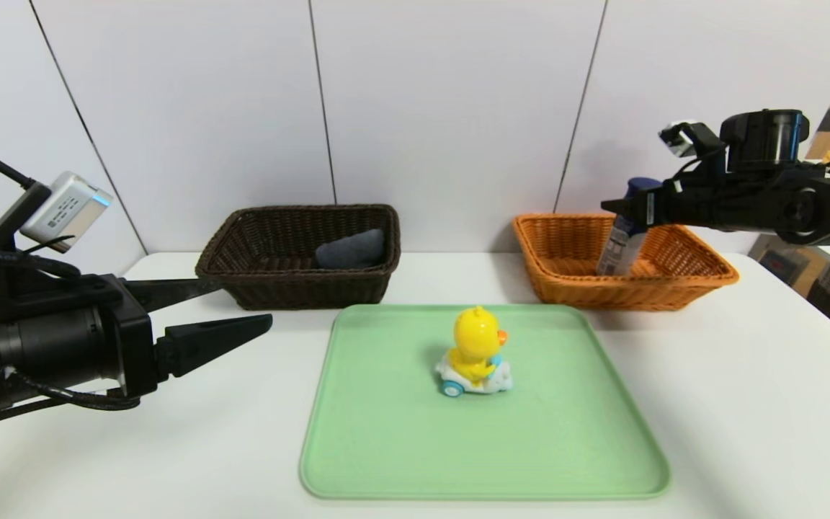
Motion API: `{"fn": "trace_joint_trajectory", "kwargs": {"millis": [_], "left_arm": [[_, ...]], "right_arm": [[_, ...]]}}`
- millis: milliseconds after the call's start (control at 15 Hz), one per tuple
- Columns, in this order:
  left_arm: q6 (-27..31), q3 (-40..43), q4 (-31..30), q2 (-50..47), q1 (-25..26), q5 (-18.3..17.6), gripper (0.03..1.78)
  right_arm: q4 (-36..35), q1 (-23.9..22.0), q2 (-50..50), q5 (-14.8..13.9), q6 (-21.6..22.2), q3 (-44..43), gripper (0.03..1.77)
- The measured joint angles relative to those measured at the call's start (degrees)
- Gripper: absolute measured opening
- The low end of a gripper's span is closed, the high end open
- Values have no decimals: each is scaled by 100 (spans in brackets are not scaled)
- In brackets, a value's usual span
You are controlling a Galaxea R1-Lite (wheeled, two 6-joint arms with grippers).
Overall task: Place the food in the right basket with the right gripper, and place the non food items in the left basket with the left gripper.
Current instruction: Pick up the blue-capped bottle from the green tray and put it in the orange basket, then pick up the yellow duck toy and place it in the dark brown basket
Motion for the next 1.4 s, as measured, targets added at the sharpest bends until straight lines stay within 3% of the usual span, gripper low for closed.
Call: {"fn": "trace_joint_trajectory", "kwargs": {"millis": [333,667,1133,1400], "left_arm": [[0,-9,-10,-9,5,1,169],[15,-9,-18,-24,-1,6,169],[43,-118,-22,39,-63,-158,169],[182,-179,-127,354,-528,-173,169]], "right_arm": [[151,-117,-240,80,41,89,146],[818,-571,-891,847,258,-7,158],[1986,-822,-2178,905,308,-9,166],[2653,-692,-3027,1174,295,720,168]]}}
